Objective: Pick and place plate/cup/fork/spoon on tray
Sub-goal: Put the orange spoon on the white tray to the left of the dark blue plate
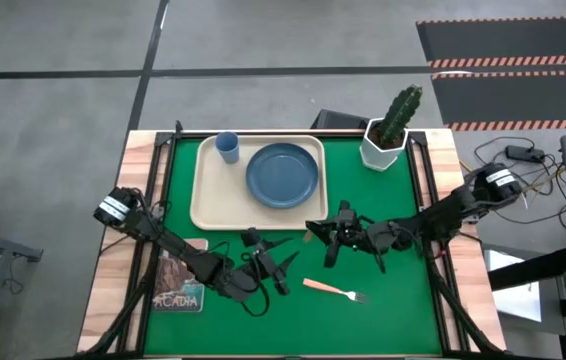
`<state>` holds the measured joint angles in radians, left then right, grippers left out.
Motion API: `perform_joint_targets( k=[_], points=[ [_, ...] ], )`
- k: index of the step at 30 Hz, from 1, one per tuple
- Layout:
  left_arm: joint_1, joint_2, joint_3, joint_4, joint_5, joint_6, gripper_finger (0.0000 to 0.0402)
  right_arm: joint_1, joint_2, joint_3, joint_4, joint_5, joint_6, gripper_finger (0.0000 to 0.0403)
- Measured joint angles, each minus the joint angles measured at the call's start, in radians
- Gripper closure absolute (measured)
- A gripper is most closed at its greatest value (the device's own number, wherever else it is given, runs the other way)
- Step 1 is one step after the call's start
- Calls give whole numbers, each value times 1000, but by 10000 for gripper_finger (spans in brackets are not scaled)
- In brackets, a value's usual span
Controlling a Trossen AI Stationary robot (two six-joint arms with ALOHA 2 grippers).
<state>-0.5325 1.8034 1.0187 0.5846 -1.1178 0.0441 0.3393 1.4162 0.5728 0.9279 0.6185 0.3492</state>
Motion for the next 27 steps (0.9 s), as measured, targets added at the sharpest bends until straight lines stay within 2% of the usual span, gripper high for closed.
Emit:
perform_joint_targets(
  k=[3,14,23,27],
  points=[
    [-13,0,-2,-5,-33,0,231,0,58,-5,120,14,12,394],
    [23,62,36,40,13,-37,231,0,328,-5,633,13,44,394],
    [81,114,35,33,5,-159,234,3,329,1,641,11,28,394],
    [81,114,35,38,-21,-160,263,7,325,-1,640,13,-1,394]
  ],
)
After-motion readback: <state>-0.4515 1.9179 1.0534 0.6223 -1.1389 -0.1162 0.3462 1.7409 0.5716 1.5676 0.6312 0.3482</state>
